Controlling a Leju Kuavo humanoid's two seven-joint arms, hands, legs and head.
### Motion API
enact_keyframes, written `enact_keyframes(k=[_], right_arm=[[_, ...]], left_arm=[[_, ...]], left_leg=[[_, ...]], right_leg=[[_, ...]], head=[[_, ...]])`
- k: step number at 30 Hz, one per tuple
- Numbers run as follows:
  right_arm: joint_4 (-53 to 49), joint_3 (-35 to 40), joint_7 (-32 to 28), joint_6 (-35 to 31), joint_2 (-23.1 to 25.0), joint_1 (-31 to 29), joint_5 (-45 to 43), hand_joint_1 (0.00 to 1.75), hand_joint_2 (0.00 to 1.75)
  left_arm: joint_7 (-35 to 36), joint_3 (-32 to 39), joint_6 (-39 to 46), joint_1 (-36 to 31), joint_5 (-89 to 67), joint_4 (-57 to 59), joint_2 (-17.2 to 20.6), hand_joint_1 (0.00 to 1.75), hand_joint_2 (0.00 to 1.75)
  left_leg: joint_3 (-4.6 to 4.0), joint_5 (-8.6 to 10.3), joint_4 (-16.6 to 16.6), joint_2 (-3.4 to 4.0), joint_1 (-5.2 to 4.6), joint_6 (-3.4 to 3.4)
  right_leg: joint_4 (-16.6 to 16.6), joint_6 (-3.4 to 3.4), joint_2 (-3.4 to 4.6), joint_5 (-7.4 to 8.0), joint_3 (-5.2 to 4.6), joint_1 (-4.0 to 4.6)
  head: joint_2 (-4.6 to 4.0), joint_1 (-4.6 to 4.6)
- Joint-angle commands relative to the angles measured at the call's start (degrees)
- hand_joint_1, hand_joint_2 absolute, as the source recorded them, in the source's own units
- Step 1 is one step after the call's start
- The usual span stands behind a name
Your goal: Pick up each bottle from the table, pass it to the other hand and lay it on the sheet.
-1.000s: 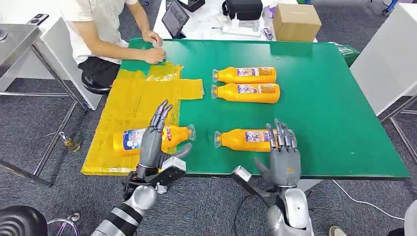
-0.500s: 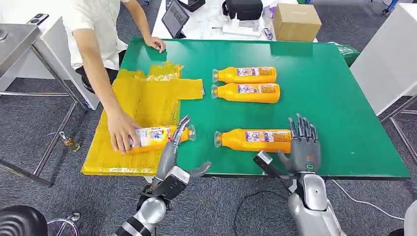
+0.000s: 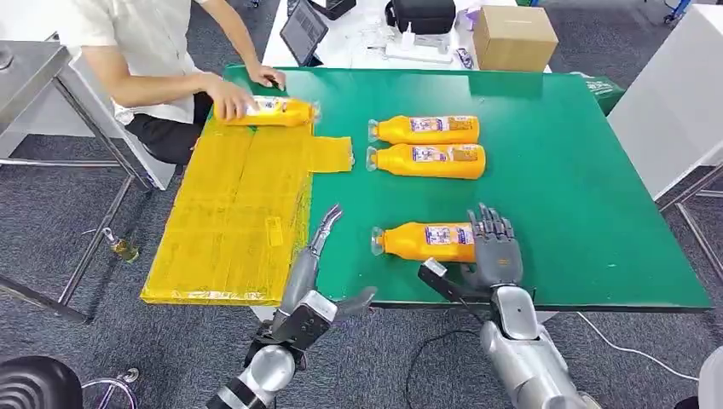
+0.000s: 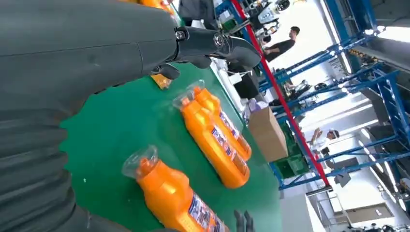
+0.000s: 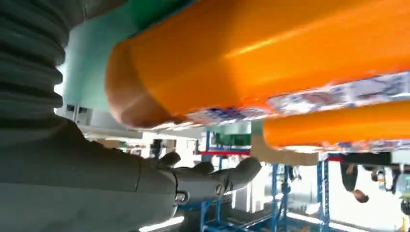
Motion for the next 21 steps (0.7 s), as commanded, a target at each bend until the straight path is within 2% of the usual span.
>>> enact_keyframes(k=[1,4,5,6,8,9,10,11,12,17,18,19,20,21], right_arm=[[11.06,4.62,1.33,2.15,0.38,-3.65,-0.64,0.0,1.75],[12.02,5.12,2.17,4.58,0.05,-4.14,-0.96,0.0,1.75],[12.14,5.51,3.03,6.81,-0.26,-4.43,-1.29,0.05,1.75],[12.11,5.59,3.34,7.21,-0.37,-4.47,-1.31,0.51,1.75],[12.11,5.59,3.34,7.21,-0.37,-4.47,-1.31,0.51,1.75],[12.11,5.59,3.34,7.21,-0.37,-4.47,-1.31,0.51,1.75],[12.11,5.59,3.34,7.21,-0.37,-4.47,-1.31,1.36,1.75],[11.92,6.01,4.7,8.38,-0.41,-4.5,-1.15,1.69,1.75],[11.73,6.34,6.44,9.65,-0.41,-4.55,-1.0,1.75,1.75],[10.04,6.15,9.34,11.75,-0.22,-4.0,-2.53,1.75,1.75],[9.28,5.21,6.78,11.75,-0.02,-3.6,-5.15,1.75,1.75],[7.68,-0.25,-4.07,16.06,1.75,-2.77,-17.38,1.75,1.75],[6.0,-3.28,-10.02,21.23,2.7,-1.89,-25.77,1.71,1.75],[4.34,-3.86,-12.73,24.3,2.73,-1.11,-30.48,1.73,1.75]], left_arm=[[0.79,-2.57,0.0,-2.84,-0.06,4.23,0.42,0.0,1.75],[1.03,-2.67,0.17,-2.78,-0.02,4.0,0.58,0.0,1.75],[1.21,-2.76,0.11,-2.7,0.01,3.71,0.73,0.0,1.75],[1.27,-2.78,0.08,-2.68,0.01,3.63,0.75,0.0,1.75],[1.27,-2.78,0.08,-2.68,0.01,3.63,0.75,0.0,1.75],[1.27,-2.78,0.08,-2.68,0.01,3.63,0.75,0.0,1.75],[1.27,-2.78,0.08,-2.68,0.01,3.63,0.75,0.0,1.75],[1.52,-2.77,0.12,-2.64,-0.02,3.49,0.77,0.0,1.75],[1.73,-2.78,0.02,-2.62,-0.06,3.32,0.81,0.0,1.75],[2.8,-2.7,-0.58,-2.82,-0.56,2.79,0.98,0.0,1.75],[2.8,-2.73,-0.98,-2.88,-0.53,2.64,1.08,0.0,1.75],[2.72,-2.68,-1.21,-2.8,-0.37,2.27,1.37,0.0,1.75],[2.38,-2.58,-1.16,-2.58,0.03,1.87,1.72,0.0,1.75],[1.93,-2.53,-1.04,-2.45,0.42,1.75,2.04,0.0,1.75]], left_leg=[[0.27,-0.05,-0.06,0.02,0.03,0.06],[0.26,-0.05,-0.05,0.04,0.03,0.06],[0.24,-0.03,-0.04,0.04,0.02,0.04],[0.36,-0.06,-0.06,0.06,0.04,0.06],[0.34,-0.03,-0.04,0.05,0.02,0.04],[0.58,-0.09,-0.08,0.07,0.04,0.11],[0.46,-0.03,-0.06,0.06,0.03,0.06],[0.56,-0.04,-0.09,0.03,0.03,0.09],[0.47,-0.02,-0.06,0.03,0.01,0.08],[0.66,-0.08,-0.1,0.05,0.05,0.12],[0.71,-0.08,-0.13,0.02,0.06,0.12],[0.7,-0.05,-0.14,-0.06,0.06,0.11],[0.6,-0.02,-0.08,-0.07,0.05,0.07],[0.63,-0.01,-0.11,-0.09,0.04,0.07]], right_leg=[[-0.08,-0.16,-0.06,-0.04,0.28,0.07],[-0.08,-0.14,-0.03,-0.03,0.26,0.06],[-0.06,-0.11,-0.02,-0.02,0.21,0.05],[-0.11,-0.17,-0.03,-0.03,0.34,0.08],[-0.07,-0.12,-0.04,-0.01,0.27,0.05],[-0.13,-0.27,-0.09,-0.07,0.54,0.11],[-0.1,-0.17,-0.05,-0.01,0.38,0.07],[-0.13,-0.23,-0.12,-0.03,0.49,0.09],[-0.09,-0.18,-0.11,-0.02,0.39,0.06],[-0.16,-0.27,-0.12,-0.07,0.64,0.11],[-0.19,-0.29,-0.16,-0.08,0.7,0.13],[-0.2,-0.26,-0.22,-0.08,0.72,0.12],[-0.13,-0.17,-0.17,-0.05,0.61,0.09],[-0.15,-0.18,-0.19,-0.06,0.65,0.09]], head=[[0.0,0.02],[0.0,0.0],[0.0,0.02],[0.0,0.02],[0.0,0.02],[0.0,0.0],[0.0,0.02],[0.0,0.0],[0.0,0.02],[0.0,0.02],[0.0,0.0],[0.0,0.02],[0.0,0.02],[0.0,0.02]])
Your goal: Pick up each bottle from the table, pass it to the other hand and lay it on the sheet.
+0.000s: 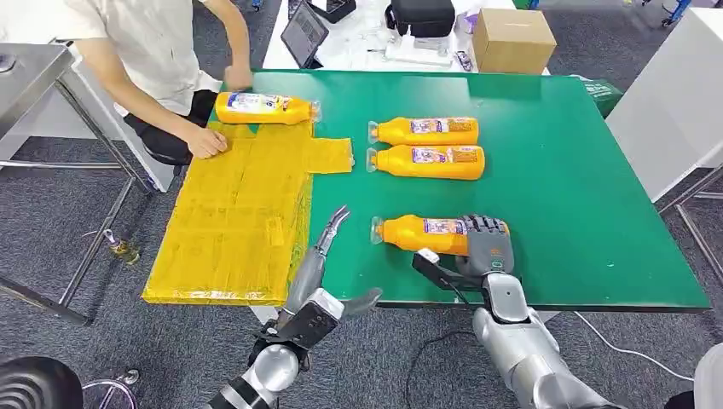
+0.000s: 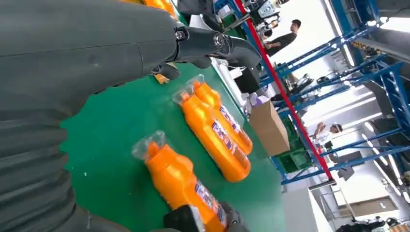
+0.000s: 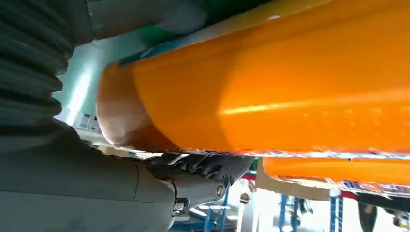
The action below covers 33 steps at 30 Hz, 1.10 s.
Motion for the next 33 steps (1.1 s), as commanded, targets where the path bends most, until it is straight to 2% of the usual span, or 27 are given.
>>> enact_keyframes(k=[1,4,7,11,15,16,23,24,26,28,30,31,33], right_arm=[[-2.99,-8.27,-21.45,15.05,2.66,4.25,-30.0,1.73,1.75],[-8.45,-6.61,-23.44,14.65,3.03,6.2,-36.53,1.75,1.75],[-12.94,-5.41,-23.95,15.54,3.25,7.84,-42.49,1.75,1.75],[-22.03,-3.94,-24.82,16.27,3.79,11.91,-49.66,1.73,1.75],[-24.27,-2.75,-24.4,15.75,3.92,12.87,-50.23,1.75,1.75],[-24.27,-2.75,-24.4,15.75,3.92,12.87,-50.23,1.75,1.75],[-23.83,-2.6,-24.26,15.79,3.63,12.65,-50.47,1.75,1.75],[-24.27,-1.97,-25.05,15.51,3.73,12.76,-51.3,1.69,1.75],[-25.43,0.76,-25.3,15.18,4.09,12.86,-52.39,1.64,1.75],[-25.31,3.93,-25.0,12.96,4.8,12.41,-49.93,1.59,1.75],[-24.79,7.01,-25.07,12.31,5.48,11.82,-49.03,1.62,1.75],[-24.38,8.95,-25.09,11.98,5.95,11.4,-48.36,1.64,1.75],[-23.22,12.83,-24.82,11.7,6.47,10.59,-47.57,1.66,1.75]], left_arm=[[-0.34,-1.36,-0.76,-1.67,0.9,1.25,2.23,0.0,1.75],[-0.53,-0.28,-0.47,-1.1,2.63,0.77,2.02,0.0,1.75],[-0.21,1.66,-0.38,-0.33,6.7,0.53,0.87,0.0,1.75],[3.53,5.81,-4.46,0.78,21.03,1.37,-1.57,0.0,1.75],[4.74,5.79,-6.4,0.91,24.71,1.77,-1.42,0.0,1.75],[4.74,5.79,-6.4,0.91,24.71,1.77,-1.42,0.0,1.75],[4.68,5.57,-6.35,0.87,24.98,1.65,-1.27,0.0,1.75],[7.43,6.21,-9.23,1.21,30.03,1.74,-1.5,0.0,1.75],[10.04,4.95,-12.03,0.72,37.55,3.04,-0.37,0.0,1.75],[10.68,4.05,-13.73,0.31,40.86,3.8,0.01,0.0,1.75],[10.72,2.58,-14.05,-0.4,42.01,3.81,0.38,0.0,1.75],[10.61,2.1,-13.93,-0.88,42.64,3.69,0.27,0.0,1.75],[10.33,1.05,-13.11,-2.17,43.27,3.9,0.21,0.0,1.75]], left_leg=[[0.19,-0.03,-0.1,-0.06,0.05,0.04],[0.38,-0.08,-0.15,0.04,0.04,0.09],[0.6,-0.34,-0.05,0.34,0.04,-0.04],[0.63,-0.3,-0.1,0.26,0.09,0.02],[0.5,-0.29,-0.04,0.32,0.08,-0.01],[0.65,-0.38,-0.09,0.34,0.09,0.07],[0.17,-0.27,-0.04,0.24,0.06,0.0],[0.3,-0.33,-0.06,0.28,0.06,0.04],[0.14,-0.3,-0.05,0.29,0.06,0.01],[0.2,-0.33,-0.06,0.36,0.07,0.01],[0.17,-0.33,-0.05,0.4,0.08,0.0],[0.42,-0.43,-0.08,0.48,0.09,0.05],[0.02,-0.3,-0.02,0.35,0.1,-0.01]], right_leg=[[-0.12,-0.15,-0.12,-0.04,0.24,0.08],[-0.16,-0.27,-0.09,-0.07,0.41,0.11],[-0.08,-0.13,0.28,-0.04,0.43,0.07],[-0.15,-0.24,0.14,-0.04,0.49,0.16],[-0.06,-0.13,0.26,-0.05,0.38,0.14],[-0.13,-0.29,0.19,-0.14,0.55,0.19],[-0.05,-0.11,0.24,-0.07,0.15,0.12],[-0.07,-0.21,0.23,-0.11,0.26,0.14],[-0.05,-0.14,0.28,-0.08,0.09,0.12],[-0.06,-0.18,0.34,-0.09,0.13,0.14],[-0.05,-0.18,0.39,-0.07,0.09,0.15],[-0.08,-0.33,0.4,-0.15,0.32,0.19],[-0.02,-0.16,0.38,-0.05,-0.09,0.16]], head=[[0.0,0.0],[0.0,0.07],[0.0,0.02],[0.0,0.02],[0.0,-0.02],[0.0,0.02],[0.0,0.0],[0.0,0.0],[0.0,0.0],[0.0,0.0],[0.0,-0.02],[0.0,0.0],[0.0,0.0]])
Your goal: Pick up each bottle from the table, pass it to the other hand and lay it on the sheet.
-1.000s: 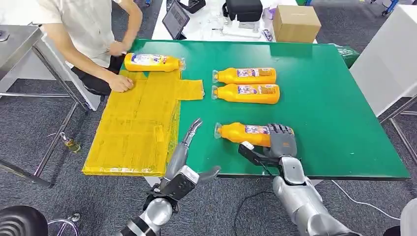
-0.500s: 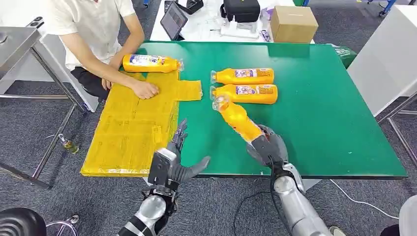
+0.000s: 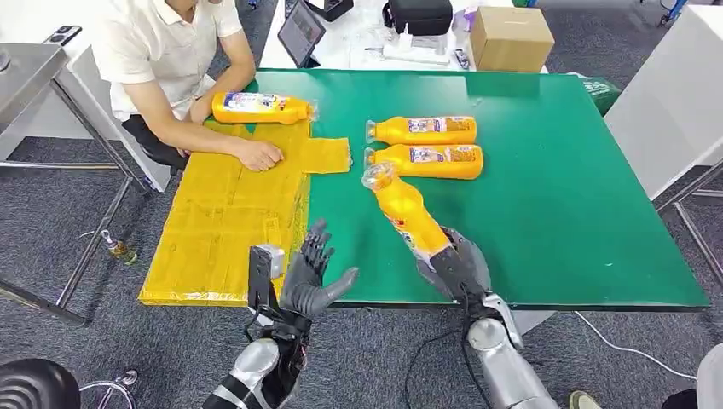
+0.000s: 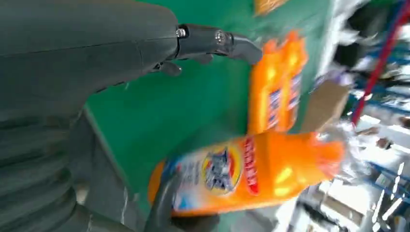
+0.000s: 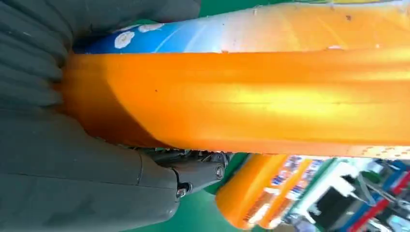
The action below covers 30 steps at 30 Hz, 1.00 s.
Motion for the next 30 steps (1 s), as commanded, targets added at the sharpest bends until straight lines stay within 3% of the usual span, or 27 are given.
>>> enact_keyframes(k=[1,9,16,26,27,28,30], right_arm=[[2.55,15.24,0.48,-1.34,2.09,-3.46,2.25,1.73,1.75],[2.14,18.86,-1.25,-4.01,2.17,-2.36,-0.98,1.75,1.75],[3.35,21.34,-1.09,-3.78,2.53,-2.16,-2.43,1.75,1.75],[1.56,24.37,-1.36,-3.61,2.93,-2.49,-2.29,1.73,1.75],[1.54,24.61,-1.26,-3.92,3.01,-2.69,-2.31,1.73,1.75],[1.51,24.68,-1.27,-4.02,3.08,-2.84,-2.43,1.73,1.75],[1.42,24.92,-1.32,-4.58,3.04,-3.0,-2.23,1.71,1.75]], left_arm=[[0.32,-3.92,0.33,-4.57,3.65,3.99,1.43,0.0,1.75],[-0.01,-3.43,1.98,-7.58,8.13,9.14,0.81,0.0,1.75],[-4.81,-3.16,6.28,-7.76,6.44,5.92,-0.04,0.0,1.75],[-4.4,-3.78,4.99,-10.1,6.78,11.13,-0.62,0.0,1.75],[-4.23,-3.99,4.19,-10.54,6.89,11.94,-0.64,0.17,1.75],[-4.07,-4.31,3.45,-10.75,6.78,12.28,-0.45,1.75,1.75],[-3.84,-4.4,2.42,-10.86,6.86,12.77,-0.32,1.75,1.75]], left_leg=[[0.28,-0.12,-0.02,0.22,0.03,0.06],[0.11,-0.05,-0.05,0.06,0.02,0.08],[0.13,-0.08,-0.03,0.04,0.01,0.07],[0.2,-0.09,-0.04,0.03,0.01,0.1],[0.0,-0.03,-0.02,-0.01,0.01,0.06],[0.32,-0.14,-0.03,0.01,0.02,0.13],[-0.04,-0.01,-0.03,0.02,0.0,0.05]], right_leg=[[-0.01,-0.22,0.11,-0.06,0.2,0.08],[-0.05,-0.14,-0.04,-0.05,0.12,0.05],[-0.02,-0.18,-0.07,-0.09,0.13,0.05],[-0.05,-0.21,-0.09,-0.11,0.2,0.06],[-0.02,-0.13,-0.09,-0.05,0.0,0.03],[-0.05,-0.27,-0.15,-0.16,0.34,0.09],[-0.02,-0.11,-0.05,-0.03,-0.05,0.02]], head=[[0.0,0.02],[0.0,0.02],[0.0,0.02],[0.0,0.02],[0.0,0.02],[0.0,0.02],[0.0,0.02]])
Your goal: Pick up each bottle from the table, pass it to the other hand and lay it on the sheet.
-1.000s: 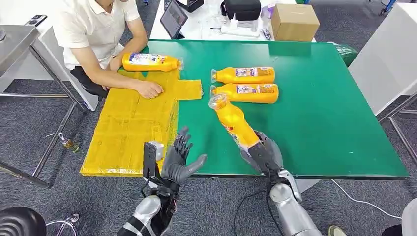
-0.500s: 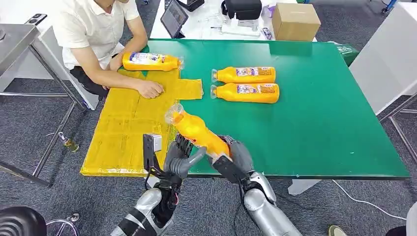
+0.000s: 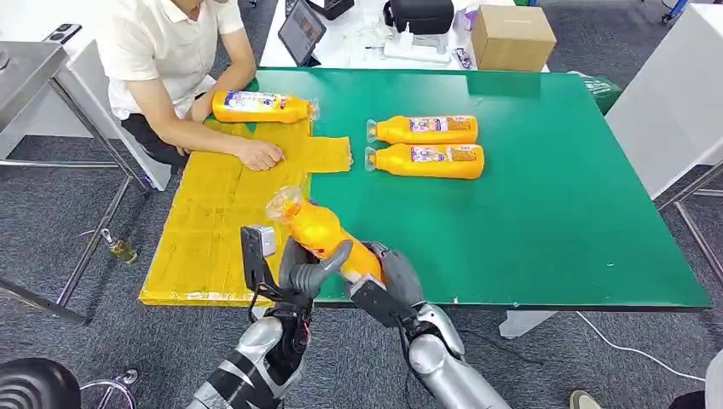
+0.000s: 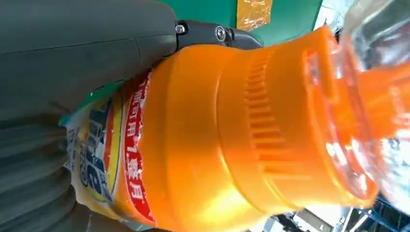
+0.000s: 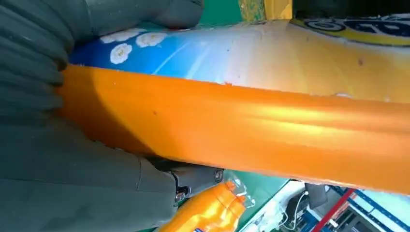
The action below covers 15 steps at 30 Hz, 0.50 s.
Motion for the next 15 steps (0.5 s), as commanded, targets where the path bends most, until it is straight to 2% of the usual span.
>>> enact_keyframes(k=[1,3,4,5,6,7,11,15], right_arm=[[1.14,4.12,-0.15,-0.5,-0.36,-2.44,-0.38,1.73,1.75],[1.07,4.1,-0.16,-0.59,-0.38,-2.44,-0.43,1.66,1.75],[0.87,3.97,-0.25,-0.9,-0.39,-2.31,-0.58,1.5,1.75],[0.86,4.01,-0.29,-0.88,-0.41,-2.33,-0.59,1.45,1.75],[0.26,3.91,-1.33,-2.22,-0.3,-2.04,-0.42,0.31,1.75],[-0.08,3.92,-1.89,-2.77,-0.11,-1.84,-0.64,0.0,1.75],[-0.61,4.24,-2.05,-2.7,-0.06,-1.68,-0.73,0.0,1.75],[-0.61,4.24,-2.05,-2.7,-0.06,-1.68,-0.73,0.0,1.75]], left_arm=[[1.14,-2.33,-4.19,-4.0,0.61,7.7,0.25,1.75,1.75],[1.37,-2.27,-4.62,-3.94,0.86,7.75,0.29,1.75,1.75],[2.05,-1.89,-5.79,-3.75,1.88,7.8,0.3,1.75,1.75],[2.2,-1.86,-6.12,-3.73,2.11,7.8,0.29,1.75,1.75],[2.52,-1.56,-7.29,-3.72,2.93,7.78,0.46,1.75,1.75],[2.65,-1.36,-8.04,-3.66,3.5,7.53,0.57,1.75,1.75],[2.68,-1.32,-8.45,-3.65,3.66,7.16,0.74,1.75,1.75],[2.68,-1.32,-8.45,-3.65,3.66,7.16,0.74,1.75,1.75]], left_leg=[[0.27,-0.08,-0.04,0.04,0.0,0.08],[0.3,-0.1,-0.04,0.06,0.01,0.08],[0.3,-0.1,-0.04,0.1,0.0,0.08],[0.23,-0.08,-0.03,0.09,-0.01,0.07],[0.11,-0.03,-0.03,0.05,-0.01,0.04],[0.29,-0.1,-0.04,0.09,0.0,0.08],[0.13,-0.04,-0.04,0.07,-0.02,0.05],[0.45,-0.16,-0.05,0.1,-0.01,0.12]], right_leg=[[-0.04,-0.17,-0.06,-0.08,0.28,0.05],[-0.04,-0.18,-0.05,-0.09,0.3,0.06],[-0.04,-0.17,0.0,-0.08,0.29,0.05],[-0.03,-0.14,0.01,-0.05,0.21,0.03],[-0.03,-0.09,0.01,-0.02,0.1,0.02],[-0.04,-0.17,0.0,-0.08,0.28,0.05],[-0.02,-0.11,0.01,-0.03,0.11,0.01],[-0.05,-0.24,-0.02,-0.13,0.44,0.06]], head=[[0.0,0.0],[0.0,0.0],[0.0,0.0],[0.0,0.0],[0.0,0.0],[0.0,0.0],[0.0,-0.02],[0.0,0.02]])
